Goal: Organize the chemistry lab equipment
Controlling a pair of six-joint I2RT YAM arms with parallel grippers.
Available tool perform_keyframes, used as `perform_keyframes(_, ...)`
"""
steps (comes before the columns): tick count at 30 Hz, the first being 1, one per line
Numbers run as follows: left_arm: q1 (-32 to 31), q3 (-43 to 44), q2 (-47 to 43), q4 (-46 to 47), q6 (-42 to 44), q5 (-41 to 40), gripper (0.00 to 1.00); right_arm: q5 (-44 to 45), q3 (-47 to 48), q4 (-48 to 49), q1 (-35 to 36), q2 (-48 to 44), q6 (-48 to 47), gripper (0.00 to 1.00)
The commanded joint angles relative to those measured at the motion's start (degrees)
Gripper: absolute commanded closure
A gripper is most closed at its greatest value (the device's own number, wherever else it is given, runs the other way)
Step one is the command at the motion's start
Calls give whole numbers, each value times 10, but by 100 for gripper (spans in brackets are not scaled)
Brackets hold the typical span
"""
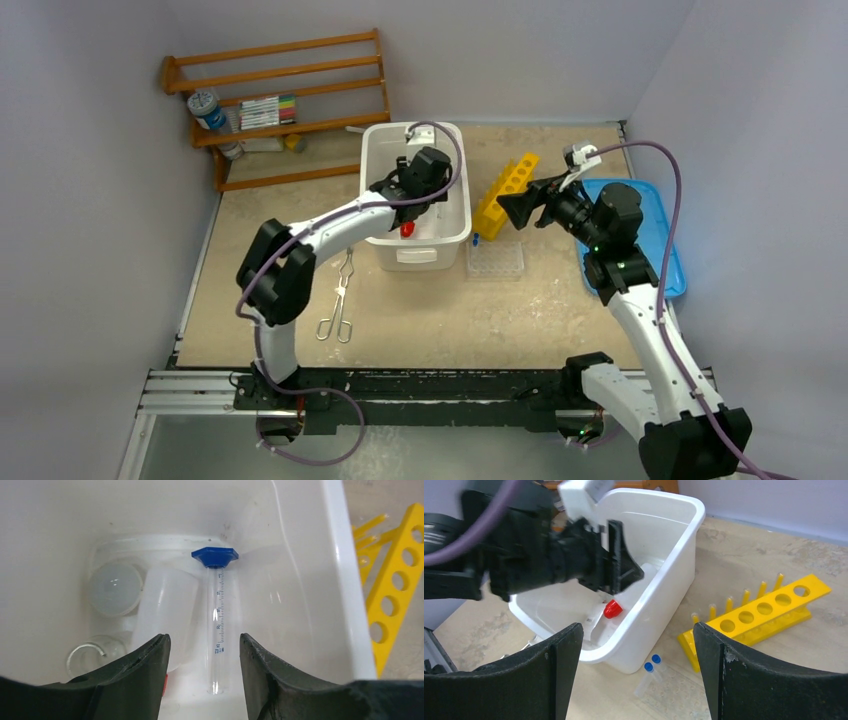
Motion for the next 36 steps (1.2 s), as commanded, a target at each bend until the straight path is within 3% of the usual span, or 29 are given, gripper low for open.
perform_keyframes(1, -3, -45, -103, 67, 35, -31, 47, 11, 25, 25, -2, 11, -6, 17)
perform_keyframes(11, -3, -100, -203, 74, 64, -93, 46, 9, 37, 40, -2, 40, 7, 17)
perform_keyframes(16, 3, -124, -218, 68, 58, -115, 45, 11, 35, 43, 2, 73, 21, 24)
perform_keyframes(29, 54, -193, -223, 52, 1, -83, 48, 55, 32, 50, 21, 117, 22, 88)
perform_keyframes(32, 66, -205, -216, 49, -7, -78, 48, 73, 33, 50, 33, 131, 22, 94)
perform_keyframes(36, 83, -214, -208, 46, -13, -71, 48, 96, 37, 53, 54, 155, 21, 95)
